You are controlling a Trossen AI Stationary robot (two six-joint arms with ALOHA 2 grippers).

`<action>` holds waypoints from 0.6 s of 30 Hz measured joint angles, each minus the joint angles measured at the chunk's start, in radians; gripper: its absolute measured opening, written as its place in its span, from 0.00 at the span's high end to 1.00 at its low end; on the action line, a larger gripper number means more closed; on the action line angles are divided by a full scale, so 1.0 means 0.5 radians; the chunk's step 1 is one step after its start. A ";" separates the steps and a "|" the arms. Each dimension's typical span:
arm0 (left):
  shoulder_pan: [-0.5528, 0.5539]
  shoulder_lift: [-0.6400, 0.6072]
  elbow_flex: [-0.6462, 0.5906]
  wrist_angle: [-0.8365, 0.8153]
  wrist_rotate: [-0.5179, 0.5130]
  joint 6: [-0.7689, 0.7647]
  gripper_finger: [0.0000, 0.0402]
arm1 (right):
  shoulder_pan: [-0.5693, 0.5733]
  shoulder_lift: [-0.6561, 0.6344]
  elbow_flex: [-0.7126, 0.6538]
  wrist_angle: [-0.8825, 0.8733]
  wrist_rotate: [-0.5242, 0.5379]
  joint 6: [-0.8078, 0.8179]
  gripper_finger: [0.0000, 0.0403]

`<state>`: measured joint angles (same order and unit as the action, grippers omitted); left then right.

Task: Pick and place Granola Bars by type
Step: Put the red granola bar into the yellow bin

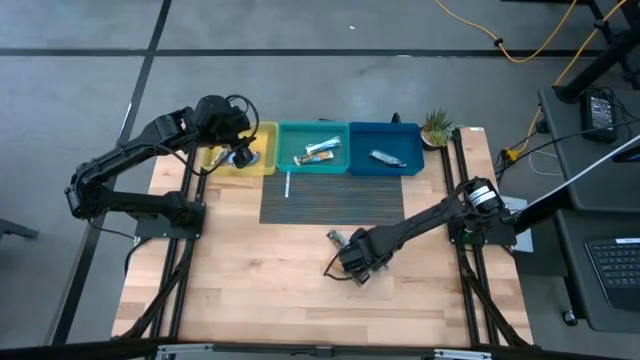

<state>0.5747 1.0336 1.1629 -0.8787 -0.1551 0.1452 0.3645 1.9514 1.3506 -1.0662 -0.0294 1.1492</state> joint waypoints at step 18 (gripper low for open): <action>0.001 0.000 0.000 -0.021 0.049 -0.002 0.62 | -0.192 -0.281 0.592 -0.817 0.640 -0.340 0.92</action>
<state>0.5751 1.0336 1.1629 -0.8894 -0.1305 0.1444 0.2686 1.8111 1.6465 -1.4745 0.2906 0.9794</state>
